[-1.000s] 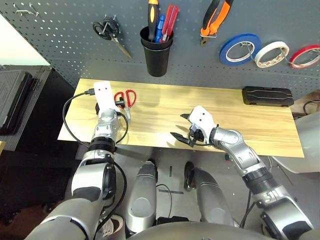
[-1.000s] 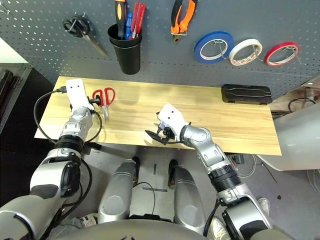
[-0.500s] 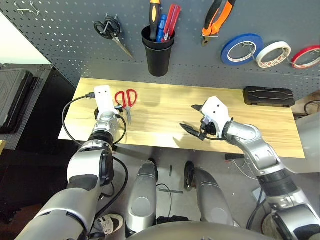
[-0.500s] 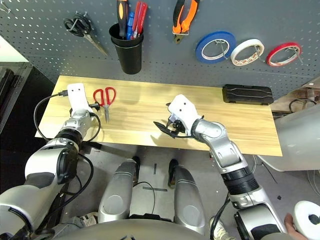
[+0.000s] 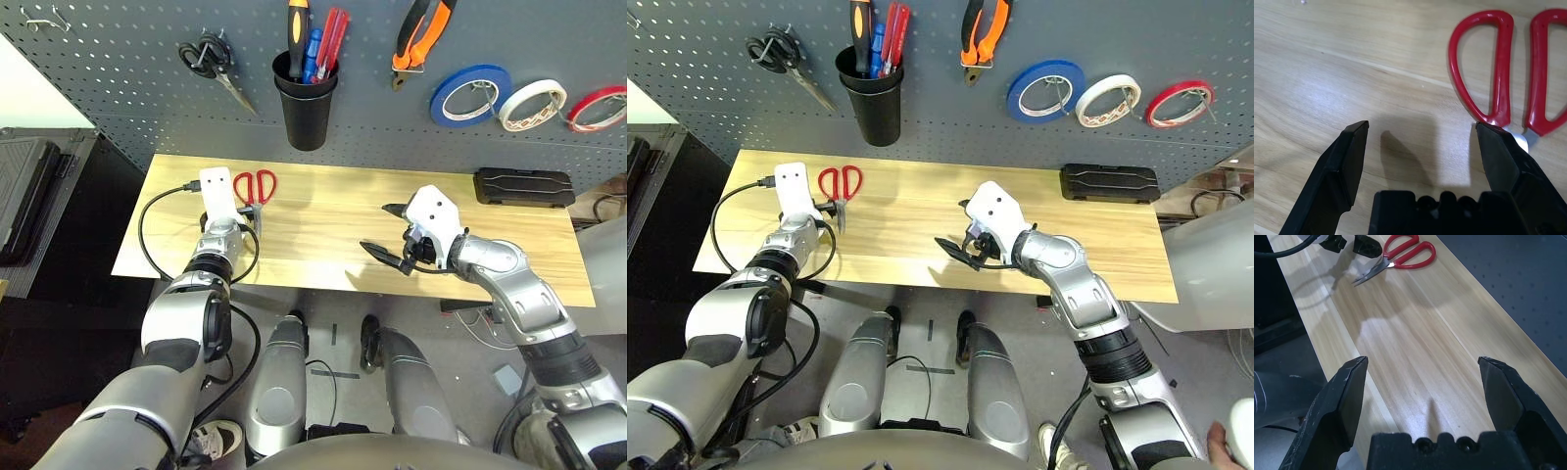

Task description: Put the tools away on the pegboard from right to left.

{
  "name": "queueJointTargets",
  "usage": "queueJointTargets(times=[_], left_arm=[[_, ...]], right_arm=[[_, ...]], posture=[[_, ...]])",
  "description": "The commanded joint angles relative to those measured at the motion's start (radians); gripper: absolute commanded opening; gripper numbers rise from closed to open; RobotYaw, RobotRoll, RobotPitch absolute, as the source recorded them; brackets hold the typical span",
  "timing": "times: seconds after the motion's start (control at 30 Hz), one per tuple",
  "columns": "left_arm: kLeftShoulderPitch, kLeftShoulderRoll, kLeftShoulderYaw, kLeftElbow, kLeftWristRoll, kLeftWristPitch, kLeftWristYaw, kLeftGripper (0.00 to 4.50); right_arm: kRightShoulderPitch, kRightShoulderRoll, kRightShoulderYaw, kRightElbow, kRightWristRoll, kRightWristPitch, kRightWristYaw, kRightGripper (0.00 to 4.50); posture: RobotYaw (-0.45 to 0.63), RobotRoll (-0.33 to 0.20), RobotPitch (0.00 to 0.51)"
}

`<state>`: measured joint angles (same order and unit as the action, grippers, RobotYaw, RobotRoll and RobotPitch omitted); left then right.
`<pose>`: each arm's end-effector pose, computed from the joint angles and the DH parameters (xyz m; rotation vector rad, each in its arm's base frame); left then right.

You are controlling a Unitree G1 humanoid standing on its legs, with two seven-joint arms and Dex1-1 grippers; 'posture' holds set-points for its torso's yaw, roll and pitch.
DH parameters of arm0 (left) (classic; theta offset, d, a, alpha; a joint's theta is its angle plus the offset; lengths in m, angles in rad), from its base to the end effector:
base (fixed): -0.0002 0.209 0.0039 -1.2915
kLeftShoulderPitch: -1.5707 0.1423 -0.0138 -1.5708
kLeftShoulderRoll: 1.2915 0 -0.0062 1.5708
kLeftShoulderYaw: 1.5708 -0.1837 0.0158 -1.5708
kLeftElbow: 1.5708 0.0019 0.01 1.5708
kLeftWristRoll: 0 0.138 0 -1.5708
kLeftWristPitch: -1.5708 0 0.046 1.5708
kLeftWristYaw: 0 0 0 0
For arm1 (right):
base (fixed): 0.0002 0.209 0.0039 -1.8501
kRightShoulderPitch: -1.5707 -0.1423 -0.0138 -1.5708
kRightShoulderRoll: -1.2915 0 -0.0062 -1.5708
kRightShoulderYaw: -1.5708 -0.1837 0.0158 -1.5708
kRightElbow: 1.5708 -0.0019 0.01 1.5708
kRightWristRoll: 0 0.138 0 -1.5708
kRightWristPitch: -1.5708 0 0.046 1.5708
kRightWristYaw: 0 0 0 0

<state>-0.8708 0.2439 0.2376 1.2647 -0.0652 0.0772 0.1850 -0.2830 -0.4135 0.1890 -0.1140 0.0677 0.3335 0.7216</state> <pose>0.3288 0.2002 0.0582 0.0207 0.4540 0.3319 0.2487 -0.1710 0.1110 -0.3857 0.1242 0.8907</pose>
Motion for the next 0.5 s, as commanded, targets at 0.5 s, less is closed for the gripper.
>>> queueJointTargets(times=[0.5], left_arm=[[-0.034,0.002,0.007,0.041,0.005,0.009,-0.004,4.48]], right_arm=[[0.025,0.0,0.001,-0.013,-0.003,-0.017,-0.018,4.5]], posture=[[0.16,0.0,0.269]])
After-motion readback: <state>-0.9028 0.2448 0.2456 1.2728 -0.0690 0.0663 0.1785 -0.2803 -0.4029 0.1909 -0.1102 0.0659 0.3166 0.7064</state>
